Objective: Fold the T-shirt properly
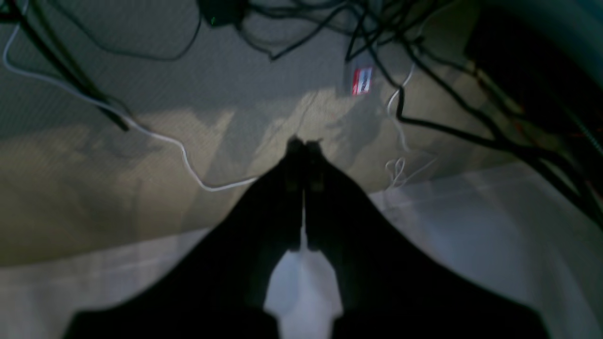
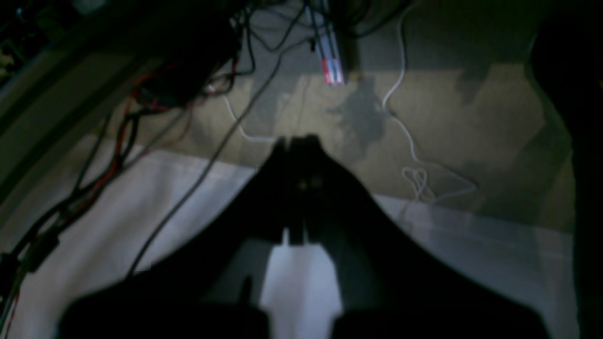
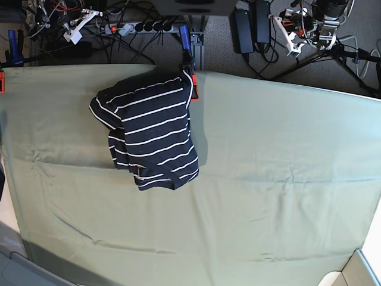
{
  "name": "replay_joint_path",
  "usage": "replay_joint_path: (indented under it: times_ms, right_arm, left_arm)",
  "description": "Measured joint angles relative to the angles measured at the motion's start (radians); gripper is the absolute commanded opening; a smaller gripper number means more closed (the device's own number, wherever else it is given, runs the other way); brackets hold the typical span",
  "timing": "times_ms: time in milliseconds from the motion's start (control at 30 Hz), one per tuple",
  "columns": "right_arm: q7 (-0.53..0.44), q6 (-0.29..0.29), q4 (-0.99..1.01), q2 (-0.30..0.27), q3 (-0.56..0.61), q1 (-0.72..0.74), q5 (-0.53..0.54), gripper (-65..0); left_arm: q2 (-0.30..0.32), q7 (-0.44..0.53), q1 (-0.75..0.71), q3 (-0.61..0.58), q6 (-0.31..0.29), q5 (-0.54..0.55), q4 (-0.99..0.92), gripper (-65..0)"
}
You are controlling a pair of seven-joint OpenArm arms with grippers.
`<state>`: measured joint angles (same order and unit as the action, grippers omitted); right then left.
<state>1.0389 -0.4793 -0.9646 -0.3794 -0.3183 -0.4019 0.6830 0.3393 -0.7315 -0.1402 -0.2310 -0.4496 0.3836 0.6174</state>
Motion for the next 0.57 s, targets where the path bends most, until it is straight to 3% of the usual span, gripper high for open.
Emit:
replay_joint_path:
  times_ms: [100, 233, 567]
  right_arm:
    - [-0.045, 0.001, 0.001, 0.006, 0.000, 0.014, -0.065, -65.0]
    - [-0.046, 0.014, 0.051, 0.035, 0.000, 0.057, -0.172, -65.0]
    - [-0.055, 0.016, 0.259, 0.089, 0.053, 0.182, -0.217, -65.0]
  left_arm:
    - [-0.038, 0.022, 0.017, -0.001, 0.002, -0.030, -0.011, -64.6]
    - [-0.090, 0.048, 0.023, -0.002, 0.077, -0.127, -0.055, -65.0]
    - [-0.154, 0.041, 0.036, -0.002, 0.137, -0.226, -0.140, -65.0]
